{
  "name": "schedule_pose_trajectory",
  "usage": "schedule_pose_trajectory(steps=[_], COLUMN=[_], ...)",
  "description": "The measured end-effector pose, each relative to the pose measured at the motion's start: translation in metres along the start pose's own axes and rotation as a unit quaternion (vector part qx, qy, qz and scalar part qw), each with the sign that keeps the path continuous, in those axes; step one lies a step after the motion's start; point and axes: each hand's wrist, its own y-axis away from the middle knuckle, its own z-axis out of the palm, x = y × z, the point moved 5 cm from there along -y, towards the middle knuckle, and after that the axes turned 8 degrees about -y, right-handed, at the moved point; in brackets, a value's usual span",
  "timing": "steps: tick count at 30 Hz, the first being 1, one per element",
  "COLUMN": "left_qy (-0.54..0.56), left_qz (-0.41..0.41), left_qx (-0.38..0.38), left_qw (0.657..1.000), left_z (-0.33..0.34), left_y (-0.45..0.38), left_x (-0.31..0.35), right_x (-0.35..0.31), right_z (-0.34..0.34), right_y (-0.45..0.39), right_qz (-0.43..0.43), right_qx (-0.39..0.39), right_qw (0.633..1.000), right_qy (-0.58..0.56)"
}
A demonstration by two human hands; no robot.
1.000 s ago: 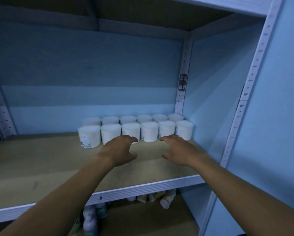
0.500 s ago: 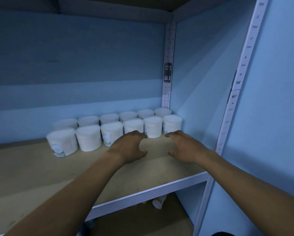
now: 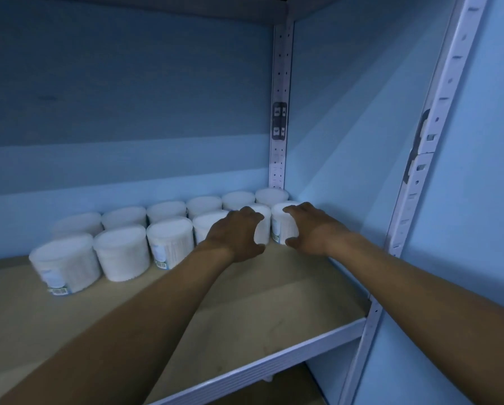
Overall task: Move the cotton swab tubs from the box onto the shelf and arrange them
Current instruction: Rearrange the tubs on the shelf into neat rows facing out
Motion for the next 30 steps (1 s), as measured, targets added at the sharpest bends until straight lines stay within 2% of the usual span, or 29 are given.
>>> schedule_pose_trajectory(steps=[12, 16, 22, 30], left_qy=[0.002, -0.052, -0.068, -0.072], left_qz=[-0.011, -0.010, -0.012, -0.004], left_qx=[-0.014, -0.003, -0.008, -0.029], left_qw=[1.000, 0.999, 0.998, 0.997], left_z=[0.014, 0.032, 0.027, 0.019], left_y=[-0.048, -0.051, -0.055, -0.053], left_x=[-0.007, -0.014, -0.016, -0.014], right_x=[0.014, 0.018, 0.018, 0.014], right_z=[0.011, 0.018, 0.010, 0.001], right_y=[-0.055, -0.057, -0.056, -0.046], right_qz=[-0.025, -0.033, -0.035, -0.029], right_qx=[-0.004, -0.004, 0.026, -0.005], right_qw=[1.000, 0.999, 0.999, 0.999], right_qy=[-0.004, 0.020, 0.018, 0.026])
